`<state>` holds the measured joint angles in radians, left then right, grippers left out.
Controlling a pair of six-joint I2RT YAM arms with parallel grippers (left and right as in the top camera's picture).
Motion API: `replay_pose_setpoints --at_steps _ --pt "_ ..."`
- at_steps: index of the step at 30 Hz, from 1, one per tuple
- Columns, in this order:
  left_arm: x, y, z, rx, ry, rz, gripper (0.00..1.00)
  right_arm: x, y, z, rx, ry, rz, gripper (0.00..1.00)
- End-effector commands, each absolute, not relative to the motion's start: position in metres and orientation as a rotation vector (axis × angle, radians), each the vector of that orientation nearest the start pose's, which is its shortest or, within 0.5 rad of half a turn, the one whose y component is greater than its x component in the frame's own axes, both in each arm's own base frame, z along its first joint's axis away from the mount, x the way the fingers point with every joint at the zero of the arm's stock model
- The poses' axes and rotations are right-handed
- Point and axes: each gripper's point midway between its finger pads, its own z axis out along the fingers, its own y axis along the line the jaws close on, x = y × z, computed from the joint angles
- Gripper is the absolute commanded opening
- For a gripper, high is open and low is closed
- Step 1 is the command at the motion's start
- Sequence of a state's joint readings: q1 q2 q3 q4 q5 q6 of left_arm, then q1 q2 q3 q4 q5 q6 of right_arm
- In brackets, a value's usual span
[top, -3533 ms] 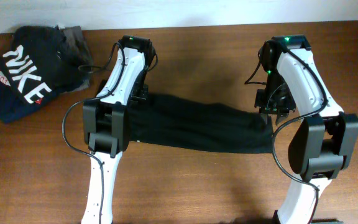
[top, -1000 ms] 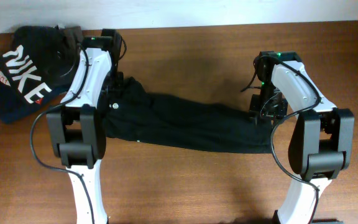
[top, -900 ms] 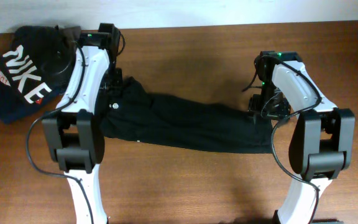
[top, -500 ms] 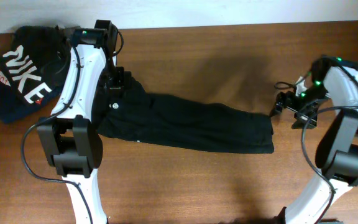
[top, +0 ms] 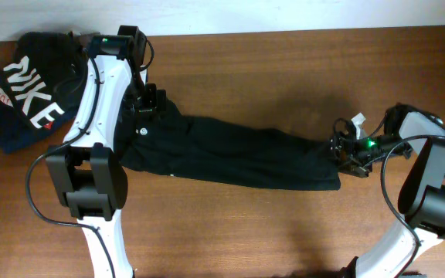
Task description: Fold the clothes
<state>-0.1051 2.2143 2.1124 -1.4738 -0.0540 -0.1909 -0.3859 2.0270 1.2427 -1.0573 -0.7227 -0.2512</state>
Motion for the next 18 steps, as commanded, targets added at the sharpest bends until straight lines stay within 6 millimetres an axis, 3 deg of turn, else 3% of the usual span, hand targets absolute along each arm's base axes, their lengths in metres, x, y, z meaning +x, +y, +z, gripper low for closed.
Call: replay_pose_setpoints --at_steps 1,3,6,10,13,18 --pt "0.428 -0.038 0.124 -0.143 3.108 0.056 0.99 0.296 0.001 -0.002 0.333 2.956 1.197 0.98" --pt "0.428 -0.038 0.124 -0.143 3.105 0.056 0.99 0.289 0.003 -0.009 0.343 2.961 1.203 0.94" --pt "0.429 -0.038 0.124 -0.143 3.103 0.055 0.99 0.28 0.007 -0.014 0.368 2.974 1.219 0.78" --pt "0.429 -0.038 0.124 -0.143 3.103 0.055 0.99 0.275 0.009 -0.017 0.442 2.989 1.228 0.3" --pt "0.429 -0.038 0.124 -0.144 3.103 0.055 0.99 0.281 0.005 -0.02 0.521 2.982 1.195 0.06" --pt "0.427 -0.038 0.124 -0.143 3.11 0.057 0.99 0.288 -0.013 -0.028 0.641 3.033 1.028 0.04"
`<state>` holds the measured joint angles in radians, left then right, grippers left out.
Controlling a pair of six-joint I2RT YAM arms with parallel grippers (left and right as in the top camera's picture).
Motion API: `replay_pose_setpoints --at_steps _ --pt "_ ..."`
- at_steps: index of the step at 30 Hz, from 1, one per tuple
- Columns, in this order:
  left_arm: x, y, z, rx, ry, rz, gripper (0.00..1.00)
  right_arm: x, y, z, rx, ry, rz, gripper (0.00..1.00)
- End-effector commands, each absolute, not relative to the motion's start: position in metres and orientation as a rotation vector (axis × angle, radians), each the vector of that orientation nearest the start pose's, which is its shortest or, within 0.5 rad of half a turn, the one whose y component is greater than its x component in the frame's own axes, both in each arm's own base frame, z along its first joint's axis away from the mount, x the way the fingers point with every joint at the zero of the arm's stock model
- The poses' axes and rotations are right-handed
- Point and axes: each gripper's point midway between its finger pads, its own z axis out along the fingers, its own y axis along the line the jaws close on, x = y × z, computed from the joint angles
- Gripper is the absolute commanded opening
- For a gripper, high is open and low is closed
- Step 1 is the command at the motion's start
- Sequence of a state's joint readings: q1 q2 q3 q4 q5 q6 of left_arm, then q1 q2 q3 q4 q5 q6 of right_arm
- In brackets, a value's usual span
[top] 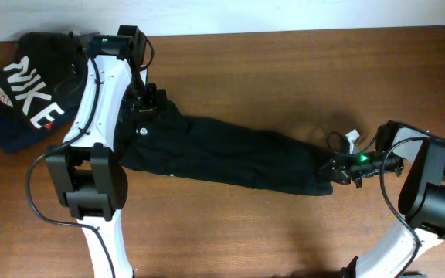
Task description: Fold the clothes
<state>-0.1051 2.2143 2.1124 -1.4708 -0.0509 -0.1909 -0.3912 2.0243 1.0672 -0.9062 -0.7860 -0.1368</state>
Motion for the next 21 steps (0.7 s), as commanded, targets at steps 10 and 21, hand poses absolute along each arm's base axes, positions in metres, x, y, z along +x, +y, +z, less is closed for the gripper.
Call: replay_pose_setpoints --at_steps 10,21 --pt "0.428 -0.038 0.124 -0.143 3.106 0.056 0.99 0.333 -0.11 0.047 0.813 3.145 0.246 0.04" --pt "0.432 -0.043 0.124 -0.126 3.088 0.049 0.99 0.336 -0.075 0.067 0.714 3.209 -0.319 0.04"
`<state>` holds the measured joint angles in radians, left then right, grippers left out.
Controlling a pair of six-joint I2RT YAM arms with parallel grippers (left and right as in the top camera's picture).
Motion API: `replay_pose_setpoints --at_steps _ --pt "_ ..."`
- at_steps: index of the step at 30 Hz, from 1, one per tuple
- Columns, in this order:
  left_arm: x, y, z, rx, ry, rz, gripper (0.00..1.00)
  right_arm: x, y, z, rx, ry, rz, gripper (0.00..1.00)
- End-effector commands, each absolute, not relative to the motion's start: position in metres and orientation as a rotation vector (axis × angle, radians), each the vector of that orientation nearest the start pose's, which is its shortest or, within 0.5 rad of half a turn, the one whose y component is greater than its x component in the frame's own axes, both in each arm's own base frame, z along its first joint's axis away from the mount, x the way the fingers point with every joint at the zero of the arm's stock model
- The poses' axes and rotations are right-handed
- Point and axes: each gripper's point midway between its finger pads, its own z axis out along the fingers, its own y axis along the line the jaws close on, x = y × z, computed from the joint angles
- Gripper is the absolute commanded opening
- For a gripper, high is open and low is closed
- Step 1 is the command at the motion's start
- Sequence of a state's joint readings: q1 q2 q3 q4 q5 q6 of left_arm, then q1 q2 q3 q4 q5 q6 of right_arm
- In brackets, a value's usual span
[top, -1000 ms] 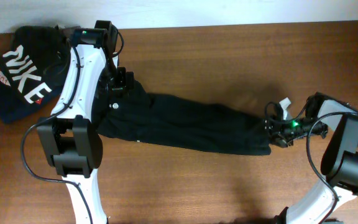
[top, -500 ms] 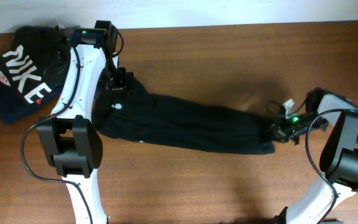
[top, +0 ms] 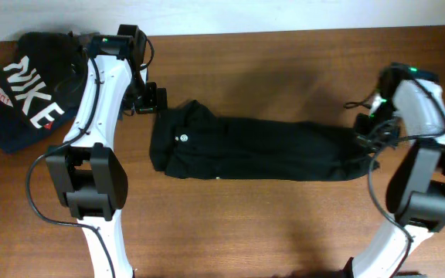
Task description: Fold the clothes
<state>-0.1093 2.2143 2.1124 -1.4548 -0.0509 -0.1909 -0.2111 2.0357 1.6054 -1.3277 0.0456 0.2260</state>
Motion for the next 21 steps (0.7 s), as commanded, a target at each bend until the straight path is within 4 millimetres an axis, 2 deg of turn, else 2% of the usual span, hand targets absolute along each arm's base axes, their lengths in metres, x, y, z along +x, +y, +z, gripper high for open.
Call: replay_pose_setpoints --at_steps 1,3,8,12,14,15,17,21 --pt "0.432 -0.044 0.124 -0.126 3.088 0.05 0.99 0.338 -0.068 0.067 0.687 3.212 -0.322 0.04" --pt "0.432 -0.044 0.124 -0.126 3.088 0.05 0.99 0.342 -0.045 0.067 0.602 3.218 -0.333 0.04" --pt "0.432 -0.044 0.124 -0.122 3.089 0.05 0.99 0.344 -0.004 0.067 0.523 3.211 -0.351 0.07" --pt "0.432 -0.044 0.124 -0.122 3.089 0.05 0.99 0.345 0.014 0.065 0.472 3.211 -0.344 0.28" --pt "0.432 -0.044 0.124 -0.122 3.091 0.05 0.99 0.345 0.02 0.064 0.448 3.214 -0.345 0.42" --pt "0.431 -0.044 0.124 -0.122 3.093 0.051 0.99 0.345 0.022 0.063 0.438 3.217 -0.348 0.58" --pt "0.431 -0.044 0.124 -0.122 3.094 0.051 0.99 0.344 0.025 0.061 0.422 3.226 -0.353 0.68" --pt "0.43 -0.044 0.124 -0.122 3.096 0.051 0.99 0.343 0.031 0.059 0.453 3.238 -0.302 0.68"
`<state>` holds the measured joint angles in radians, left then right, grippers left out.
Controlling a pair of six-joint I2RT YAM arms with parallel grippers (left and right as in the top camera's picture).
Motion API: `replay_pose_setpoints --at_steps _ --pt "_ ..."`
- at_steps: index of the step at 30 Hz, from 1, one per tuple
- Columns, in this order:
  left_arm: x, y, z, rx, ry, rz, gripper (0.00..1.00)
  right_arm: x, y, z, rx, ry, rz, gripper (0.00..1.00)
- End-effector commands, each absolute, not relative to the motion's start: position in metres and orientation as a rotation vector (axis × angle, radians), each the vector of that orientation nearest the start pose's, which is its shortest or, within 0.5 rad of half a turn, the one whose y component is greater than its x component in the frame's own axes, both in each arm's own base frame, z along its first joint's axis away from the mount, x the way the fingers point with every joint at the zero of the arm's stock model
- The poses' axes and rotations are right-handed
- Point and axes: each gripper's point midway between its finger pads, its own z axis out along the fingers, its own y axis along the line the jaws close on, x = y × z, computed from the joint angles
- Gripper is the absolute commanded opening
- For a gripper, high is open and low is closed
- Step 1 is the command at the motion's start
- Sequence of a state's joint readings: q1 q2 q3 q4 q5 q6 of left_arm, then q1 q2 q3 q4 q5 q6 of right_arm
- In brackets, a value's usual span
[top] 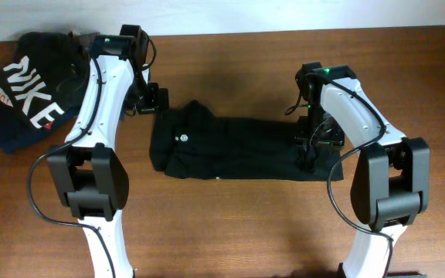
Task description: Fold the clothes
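Black trousers (230, 147) lie lengthwise across the middle of the table, with the waist and a small round logo to the left. My left gripper (154, 100) hovers just off the waist's far-left corner and holds nothing; it looks open. Over the leg end sits my right gripper (312, 151), pointing down and apparently shut on the cloth there, dark against dark. The leg end stops a little to the right of that gripper, near the right forearm.
A crumpled black garment with white NIKE lettering (25, 89) lies at the far-left corner, behind the left arm. The table's far edge (284, 32) runs along the top of the view. Bare wood (230, 224) fills the front.
My right gripper has moved left, from the right side of the table to over the leg end. The trousers' right end now lies further left. The left arm and the waist end barely moved.
At first the trousers lay slanted, my left gripper on the waist and my right at the leg end far right. Then the right gripper sat slightly further left. Later the trousers lay straight and shifted right, clear of the left gripper. Now the leg end is drawn leftward.
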<state>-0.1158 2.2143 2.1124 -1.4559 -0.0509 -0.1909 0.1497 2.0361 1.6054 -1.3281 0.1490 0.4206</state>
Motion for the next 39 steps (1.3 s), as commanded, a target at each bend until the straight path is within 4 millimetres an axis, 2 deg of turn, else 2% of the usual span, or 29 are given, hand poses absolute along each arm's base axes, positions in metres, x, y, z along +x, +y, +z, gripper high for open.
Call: replay_pose_setpoints --at_steps 1,3,6,7,8,10,11,16,17,19,22,25,30,35,36,38,39 --pt "0.43 -0.044 0.124 -0.122 3.096 0.051 0.99 0.343 0.031 0.062 0.454 3.238 -0.298 0.68" --pt "0.43 -0.044 0.124 -0.122 3.096 0.052 0.99 0.344 0.029 0.072 0.462 3.23 -0.293 0.68" --pt "0.429 -0.044 0.124 -0.122 3.1 0.053 0.99 0.348 0.02 0.1 0.502 3.172 -0.251 0.68" --pt "0.428 -0.044 0.124 -0.122 3.104 0.055 0.99 0.349 0.019 0.107 0.474 3.166 -0.196 0.59" --pt "0.427 -0.044 0.124 -0.122 3.108 0.055 0.99 0.349 0.021 0.111 0.437 3.171 -0.118 0.38" --pt "0.428 -0.044 0.124 -0.122 3.107 0.055 0.99 0.349 0.023 0.116 0.379 3.186 0.032 0.08" --pt "0.428 -0.044 0.124 -0.122 3.106 0.055 0.99 0.349 0.023 0.116 0.331 3.197 0.136 0.04" --pt "0.428 -0.045 0.124 -0.119 3.106 0.055 0.99 0.353 0.016 0.102 0.285 3.179 0.335 0.04" --pt "0.428 -0.045 0.124 -0.116 3.107 0.055 0.99 0.355 0.021 0.094 0.232 3.15 0.467 0.04" --pt "0.428 -0.045 0.124 -0.116 3.107 0.055 0.99 0.356 0.027 0.085 0.204 3.114 0.593 0.04" --pt "0.428 -0.046 0.124 -0.116 3.105 0.054 0.99 0.358 0.053 0.079 0.073 2.993 0.903 0.04" --pt "0.428 -0.046 0.124 -0.115 3.107 0.055 0.99 0.351 0.091 0.087 -0.092 2.727 1.344 0.04" --pt "0.426 -0.046 0.124 -0.115 3.112 0.055 0.99 0.348 0.093 0.077 -0.044 2.569 1.495 0.04" --pt "0.426 -0.046 0.124 -0.115 3.111 0.055 0.99 0.34 0.087 0.056 -0.014 2.572 1.491 0.05" --pt "0.426 -0.046 0.124 -0.115 3.111 0.055 0.99 0.339 0.088 0.05 -0.011 2.574 1.494 0.07" --pt "0.426 -0.047 0.124 -0.112 3.112 0.054 0.99 0.337 0.088 0.039 0.038 2.598 1.525 0.2" --pt "0.426 -0.047 0.124 -0.111 3.111 0.054 0.99 0.336 0.088 0.036 0.057 2.606 1.531 0.23"
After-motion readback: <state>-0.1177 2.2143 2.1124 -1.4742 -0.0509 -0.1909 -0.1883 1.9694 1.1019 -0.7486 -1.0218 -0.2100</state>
